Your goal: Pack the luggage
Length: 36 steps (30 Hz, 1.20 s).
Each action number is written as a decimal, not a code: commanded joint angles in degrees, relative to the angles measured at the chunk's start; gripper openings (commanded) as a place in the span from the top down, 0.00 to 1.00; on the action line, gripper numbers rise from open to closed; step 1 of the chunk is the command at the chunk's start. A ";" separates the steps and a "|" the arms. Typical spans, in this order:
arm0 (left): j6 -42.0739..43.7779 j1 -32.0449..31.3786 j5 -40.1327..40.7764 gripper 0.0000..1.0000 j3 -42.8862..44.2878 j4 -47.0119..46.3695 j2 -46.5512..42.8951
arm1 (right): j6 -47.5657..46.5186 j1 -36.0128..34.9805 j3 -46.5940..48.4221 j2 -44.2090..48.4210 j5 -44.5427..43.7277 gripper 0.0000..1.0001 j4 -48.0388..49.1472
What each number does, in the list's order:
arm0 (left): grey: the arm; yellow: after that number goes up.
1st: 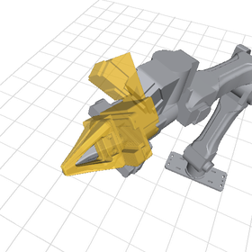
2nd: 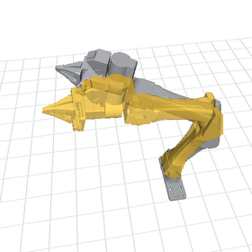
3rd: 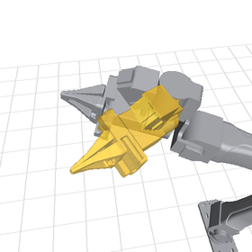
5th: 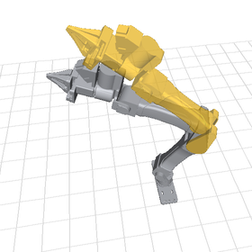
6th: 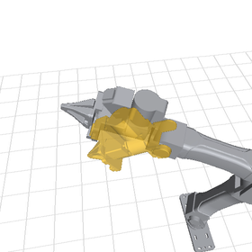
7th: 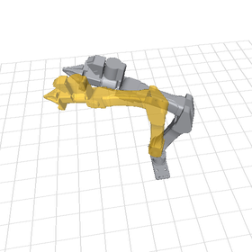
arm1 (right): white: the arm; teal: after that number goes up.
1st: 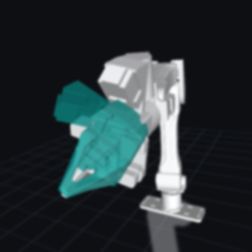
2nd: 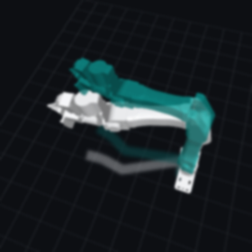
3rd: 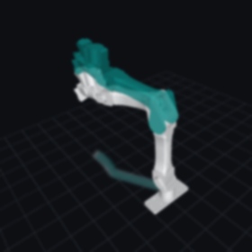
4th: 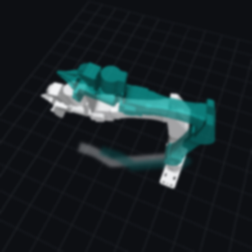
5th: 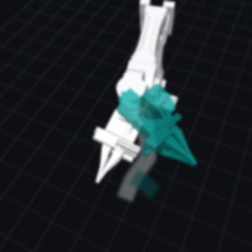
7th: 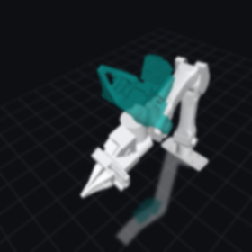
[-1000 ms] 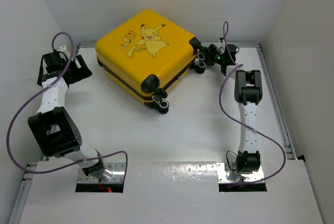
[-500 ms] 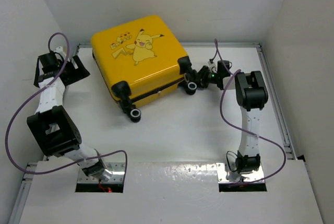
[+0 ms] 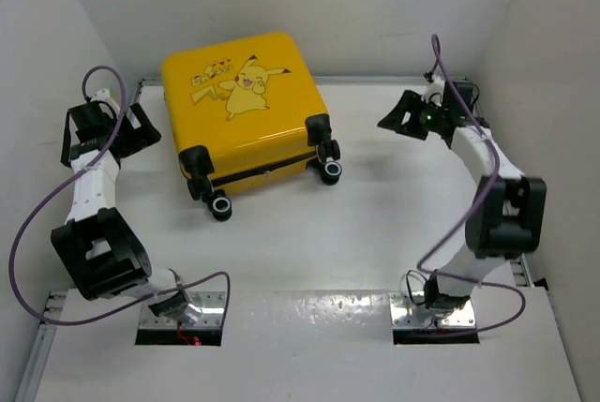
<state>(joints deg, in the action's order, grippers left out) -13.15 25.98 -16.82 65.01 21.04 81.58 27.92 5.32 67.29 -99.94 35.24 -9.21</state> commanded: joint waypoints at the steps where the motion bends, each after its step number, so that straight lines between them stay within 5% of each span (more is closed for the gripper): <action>1: -0.48 0.39 4.33 0.01 0.03 -1.61 -2.74 | -13.58 -4.88 3.64 12.28 -6.15 0.29 -15.13; 10: 6.46 0.39 0.23 0.01 2.13 5.93 -5.20 | -13.69 -27.01 8.47 12.24 -23.88 0.25 -21.11; 20: 9.54 0.39 1.07 0.01 -4.18 8.76 -17.85 | -12.63 -31.86 19.00 -3.39 -31.37 0.23 -21.11; 24: 10.07 0.39 1.70 0.01 -7.26 9.37 -20.15 | -13.24 -32.83 26.64 -8.77 -32.52 0.40 -20.23; 27: 10.07 0.39 2.23 0.01 -8.49 9.37 -21.46 | -14.38 -32.92 29.99 -10.71 -31.20 0.65 -19.53; 28: 10.07 0.39 2.23 0.01 -9.11 9.37 -21.46 | -14.47 -33.27 30.62 -10.89 -31.03 0.81 -18.83; 31: 10.07 0.39 2.23 0.01 -9.64 9.37 -21.46 | -16.05 -33.18 33.96 -12.03 -30.94 0.96 -18.47; 33: 10.07 0.91 0.58 0.01 -9.64 9.37 -20.76 | -16.32 -33.18 35.28 -12.39 -30.76 0.96 -19.52; 36: 11.91 0.92 -3.65 0.01 -9.64 9.37 -20.76 | -15.80 -32.22 30.39 -8.44 -26.83 0.83 -20.76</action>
<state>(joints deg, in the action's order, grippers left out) -3.11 26.17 -16.45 55.27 31.27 61.34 10.22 -27.03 97.58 -112.36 4.36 -37.36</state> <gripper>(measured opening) 0.992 0.644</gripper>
